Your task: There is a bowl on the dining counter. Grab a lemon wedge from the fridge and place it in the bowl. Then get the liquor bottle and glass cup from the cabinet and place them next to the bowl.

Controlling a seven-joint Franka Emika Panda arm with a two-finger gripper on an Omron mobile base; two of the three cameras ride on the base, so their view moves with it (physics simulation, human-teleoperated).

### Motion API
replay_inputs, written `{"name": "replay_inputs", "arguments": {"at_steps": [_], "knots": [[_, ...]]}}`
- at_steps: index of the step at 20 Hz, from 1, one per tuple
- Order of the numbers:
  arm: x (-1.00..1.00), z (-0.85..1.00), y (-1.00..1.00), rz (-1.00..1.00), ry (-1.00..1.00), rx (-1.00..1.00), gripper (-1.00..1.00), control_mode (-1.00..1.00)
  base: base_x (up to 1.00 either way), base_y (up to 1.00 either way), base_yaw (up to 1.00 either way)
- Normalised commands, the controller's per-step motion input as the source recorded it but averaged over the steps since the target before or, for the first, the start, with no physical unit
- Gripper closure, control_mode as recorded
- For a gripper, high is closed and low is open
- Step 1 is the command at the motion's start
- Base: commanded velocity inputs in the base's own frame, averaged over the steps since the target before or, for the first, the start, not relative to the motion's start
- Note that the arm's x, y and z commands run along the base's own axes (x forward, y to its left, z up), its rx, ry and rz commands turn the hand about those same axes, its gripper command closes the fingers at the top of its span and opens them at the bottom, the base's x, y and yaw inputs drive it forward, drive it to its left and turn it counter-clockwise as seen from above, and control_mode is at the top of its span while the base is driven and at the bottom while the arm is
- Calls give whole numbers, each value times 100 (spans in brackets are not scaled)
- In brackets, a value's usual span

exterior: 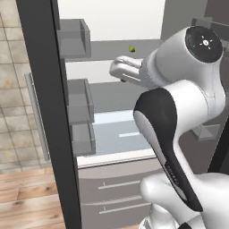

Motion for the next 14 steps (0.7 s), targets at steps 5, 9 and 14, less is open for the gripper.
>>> {"name": "replay_inputs", "arguments": {"at_steps": [5, 9, 14], "knots": [[20, -42, -70, -2, 25, -39, -100, -100, 0, 0, 0], [14, -78, -23, 5, 20, -30, -100, -100, 0, 0, 0], [2, -60, -14, 12, 9, -10, -100, -100, 0, 0, 0]]}}
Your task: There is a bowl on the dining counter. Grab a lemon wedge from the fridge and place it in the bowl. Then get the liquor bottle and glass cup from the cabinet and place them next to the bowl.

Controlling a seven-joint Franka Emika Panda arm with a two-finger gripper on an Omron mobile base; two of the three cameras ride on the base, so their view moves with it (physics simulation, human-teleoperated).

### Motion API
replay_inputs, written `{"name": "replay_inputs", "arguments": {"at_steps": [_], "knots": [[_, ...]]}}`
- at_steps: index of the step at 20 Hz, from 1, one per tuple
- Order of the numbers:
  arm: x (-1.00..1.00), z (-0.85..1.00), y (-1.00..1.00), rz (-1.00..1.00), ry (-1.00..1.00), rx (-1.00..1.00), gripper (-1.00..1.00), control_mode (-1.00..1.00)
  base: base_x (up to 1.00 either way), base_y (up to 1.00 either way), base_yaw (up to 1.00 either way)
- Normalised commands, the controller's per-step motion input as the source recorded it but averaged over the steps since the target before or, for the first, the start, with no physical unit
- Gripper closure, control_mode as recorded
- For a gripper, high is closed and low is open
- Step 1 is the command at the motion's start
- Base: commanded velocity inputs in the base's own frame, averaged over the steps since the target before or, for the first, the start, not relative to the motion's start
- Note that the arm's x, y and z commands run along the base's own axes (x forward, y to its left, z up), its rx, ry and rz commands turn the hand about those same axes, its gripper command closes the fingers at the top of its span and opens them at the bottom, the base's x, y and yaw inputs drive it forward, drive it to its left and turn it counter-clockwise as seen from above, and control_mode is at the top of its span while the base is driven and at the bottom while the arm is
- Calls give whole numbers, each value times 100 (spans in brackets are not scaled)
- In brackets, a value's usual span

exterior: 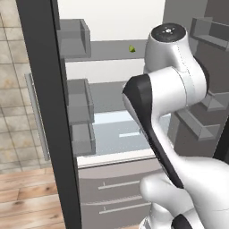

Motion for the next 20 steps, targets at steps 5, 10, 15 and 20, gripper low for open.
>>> {"name": "replay_inputs", "arguments": {"at_steps": [5, 10, 15, 20], "knots": [[5, -41, -23, 21, -1, 6, -100, -100, 0, 0, 0], [26, -18, -8, 22, 1, 7, -100, -100, 0, 0, 0], [19, 0, 1, 2, 7, 0, -100, -100, 0, 0, 0], [16, 0, 0, 0, 6, 0, -100, 100, 18, 9, 0]]}}
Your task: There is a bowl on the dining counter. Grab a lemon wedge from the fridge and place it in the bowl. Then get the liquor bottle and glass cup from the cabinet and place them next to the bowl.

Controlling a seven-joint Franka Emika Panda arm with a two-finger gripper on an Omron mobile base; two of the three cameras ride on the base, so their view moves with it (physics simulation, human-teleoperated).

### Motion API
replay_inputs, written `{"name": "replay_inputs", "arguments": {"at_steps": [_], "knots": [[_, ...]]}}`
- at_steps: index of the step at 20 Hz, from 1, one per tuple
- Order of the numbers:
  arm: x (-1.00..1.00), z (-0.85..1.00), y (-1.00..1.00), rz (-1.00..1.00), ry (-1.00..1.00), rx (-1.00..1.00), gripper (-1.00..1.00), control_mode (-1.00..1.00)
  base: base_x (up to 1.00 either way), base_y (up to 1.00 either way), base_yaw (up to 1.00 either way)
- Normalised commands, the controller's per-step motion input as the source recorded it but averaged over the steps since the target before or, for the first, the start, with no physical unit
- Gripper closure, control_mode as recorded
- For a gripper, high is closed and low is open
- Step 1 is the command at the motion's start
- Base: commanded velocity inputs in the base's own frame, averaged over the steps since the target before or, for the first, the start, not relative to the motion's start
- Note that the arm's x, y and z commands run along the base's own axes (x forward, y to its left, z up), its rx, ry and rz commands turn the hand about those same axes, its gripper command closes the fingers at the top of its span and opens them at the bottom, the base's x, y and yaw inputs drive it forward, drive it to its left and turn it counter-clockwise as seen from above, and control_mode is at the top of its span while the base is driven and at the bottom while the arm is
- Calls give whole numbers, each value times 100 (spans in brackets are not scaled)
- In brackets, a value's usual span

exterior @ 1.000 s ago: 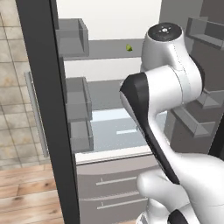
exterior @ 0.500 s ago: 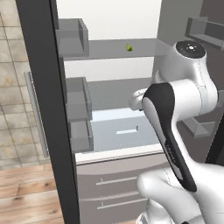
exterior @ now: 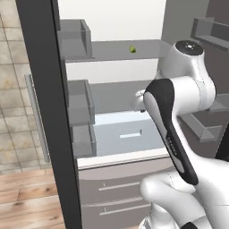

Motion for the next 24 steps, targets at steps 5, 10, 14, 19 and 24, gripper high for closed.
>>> {"name": "replay_inputs", "arguments": {"at_steps": [5, 10, 14, 19, 24], "knots": [[0, 0, 0, 0, 0, 0, -100, 100, 78, 37, 0], [0, 0, 0, 0, 0, 0, -100, 100, 79, 2, 0], [0, 0, 0, 0, 0, 0, -100, 100, 63, -32, 0], [41, 10, -25, -1, -1, 2, -100, -100, 12, -6, 0], [35, 35, -58, -7, -14, 0, -100, -100, 0, 0, 0]]}}
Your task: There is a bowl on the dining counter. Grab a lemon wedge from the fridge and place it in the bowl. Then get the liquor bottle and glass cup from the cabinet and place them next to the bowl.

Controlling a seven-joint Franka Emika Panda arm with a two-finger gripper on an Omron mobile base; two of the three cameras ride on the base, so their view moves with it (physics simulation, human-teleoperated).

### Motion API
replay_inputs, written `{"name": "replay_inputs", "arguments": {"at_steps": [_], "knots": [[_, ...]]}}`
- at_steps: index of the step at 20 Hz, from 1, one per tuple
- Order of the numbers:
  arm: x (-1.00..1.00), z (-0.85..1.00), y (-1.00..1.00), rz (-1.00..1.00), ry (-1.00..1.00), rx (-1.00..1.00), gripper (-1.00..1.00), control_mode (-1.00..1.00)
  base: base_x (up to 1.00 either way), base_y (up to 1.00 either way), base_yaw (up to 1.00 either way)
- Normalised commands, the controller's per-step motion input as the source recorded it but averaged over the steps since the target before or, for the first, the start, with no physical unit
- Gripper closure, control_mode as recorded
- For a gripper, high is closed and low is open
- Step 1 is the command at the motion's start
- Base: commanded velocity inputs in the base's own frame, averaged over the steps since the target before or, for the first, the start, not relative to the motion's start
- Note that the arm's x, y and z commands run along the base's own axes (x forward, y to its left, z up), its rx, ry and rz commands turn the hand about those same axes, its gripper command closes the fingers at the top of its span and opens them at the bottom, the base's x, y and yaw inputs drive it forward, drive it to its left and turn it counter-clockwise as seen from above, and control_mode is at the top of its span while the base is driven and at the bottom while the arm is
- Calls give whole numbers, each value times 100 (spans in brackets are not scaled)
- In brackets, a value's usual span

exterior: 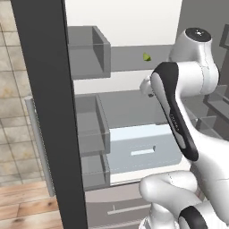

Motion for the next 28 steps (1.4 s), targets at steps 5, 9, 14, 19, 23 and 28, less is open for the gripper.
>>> {"name": "replay_inputs", "arguments": {"at_steps": [5, 9, 14, 19, 23, 28], "knots": [[14, 44, -47, -11, -18, 0, -100, -100, 0, 0, 0], [42, 29, -27, -6, -9, 0, -100, -100, 0, 0, 0], [72, 13, -4, 0, 0, 0, -100, -100, 0, 0, 0], [74, 5, 0, 0, -1, 0, -100, -100, 0, 0, 0], [61, 11, 0, 0, -4, 0, -100, -100, 0, 0, 0], [52, 1, 0, 0, -2, 0, -100, -100, 0, 0, 0]]}}
